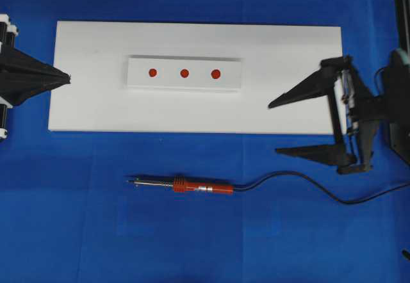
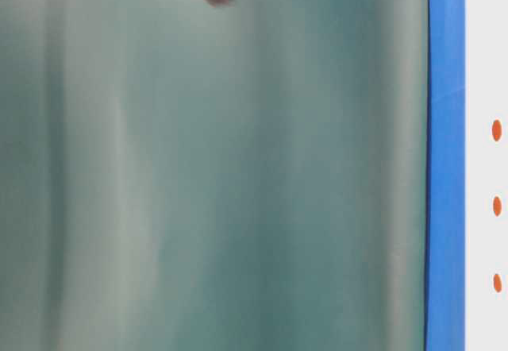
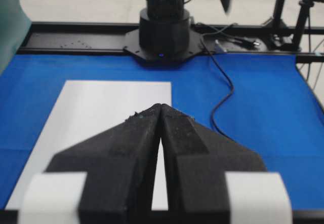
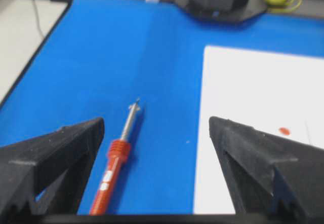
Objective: Touch the tip of the soldering iron to the mark.
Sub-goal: 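Move the right gripper down over the red soldering iron handle, then close the right gripper on the red handle and lift the iron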
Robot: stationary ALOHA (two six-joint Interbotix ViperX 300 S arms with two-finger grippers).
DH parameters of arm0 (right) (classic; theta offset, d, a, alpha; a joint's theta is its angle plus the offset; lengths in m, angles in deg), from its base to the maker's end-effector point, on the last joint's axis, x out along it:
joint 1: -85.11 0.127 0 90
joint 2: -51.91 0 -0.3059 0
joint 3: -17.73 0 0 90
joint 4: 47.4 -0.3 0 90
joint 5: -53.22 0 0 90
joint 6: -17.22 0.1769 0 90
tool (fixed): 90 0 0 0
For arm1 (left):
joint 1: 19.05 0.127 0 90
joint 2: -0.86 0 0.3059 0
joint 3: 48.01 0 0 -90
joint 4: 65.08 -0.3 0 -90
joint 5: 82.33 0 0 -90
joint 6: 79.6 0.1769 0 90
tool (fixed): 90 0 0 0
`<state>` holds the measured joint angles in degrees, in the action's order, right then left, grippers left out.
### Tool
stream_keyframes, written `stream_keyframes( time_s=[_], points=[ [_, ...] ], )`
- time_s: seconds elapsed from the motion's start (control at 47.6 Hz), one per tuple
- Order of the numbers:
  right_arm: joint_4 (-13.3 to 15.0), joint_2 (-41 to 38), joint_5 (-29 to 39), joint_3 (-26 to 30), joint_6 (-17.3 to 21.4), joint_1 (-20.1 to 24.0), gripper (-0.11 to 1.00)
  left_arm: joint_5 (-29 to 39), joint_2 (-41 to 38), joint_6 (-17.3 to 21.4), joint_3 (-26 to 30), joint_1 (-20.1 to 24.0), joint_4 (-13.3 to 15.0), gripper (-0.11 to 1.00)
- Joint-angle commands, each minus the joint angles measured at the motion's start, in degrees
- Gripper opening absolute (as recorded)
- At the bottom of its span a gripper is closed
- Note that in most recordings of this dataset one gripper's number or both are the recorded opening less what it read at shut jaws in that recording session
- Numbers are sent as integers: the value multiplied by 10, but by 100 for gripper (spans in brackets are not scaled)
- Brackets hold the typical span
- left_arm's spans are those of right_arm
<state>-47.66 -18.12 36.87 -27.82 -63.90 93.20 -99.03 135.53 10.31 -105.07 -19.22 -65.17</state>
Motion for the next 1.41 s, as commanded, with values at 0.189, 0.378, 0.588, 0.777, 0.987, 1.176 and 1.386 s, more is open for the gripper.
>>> stream_keyframes(
  time_s=[0.189, 0.378, 0.588, 0.777, 0.987, 1.176, 1.386],
  points=[
    [-36, -131, -6, 69, 11, 33, 85, -4, -2, -1, 3, -1, -1, 0],
    [-72, -223, -23, 107, 11, 47, 85, -5, -2, 0, 2, -1, -1, 0],
    [-126, -323, -62, 147, 11, 69, 85, -6, -3, 0, -1, -1, -1, 0],
    [-162, -382, -76, 178, 11, 87, 85, -6, -2, 2, -4, -2, -1, 0],
    [-197, -445, -96, 202, 11, 94, 85, -7, -1, 4, -5, -2, -1, 0],
    [-219, -481, -98, 214, 10, 94, 85, -7, -2, 4, -7, -1, -1, 0],
    [-223, -494, -100, 217, 9, 94, 85, -8, -2, 4, -8, -1, -1, 0]
  ],
)
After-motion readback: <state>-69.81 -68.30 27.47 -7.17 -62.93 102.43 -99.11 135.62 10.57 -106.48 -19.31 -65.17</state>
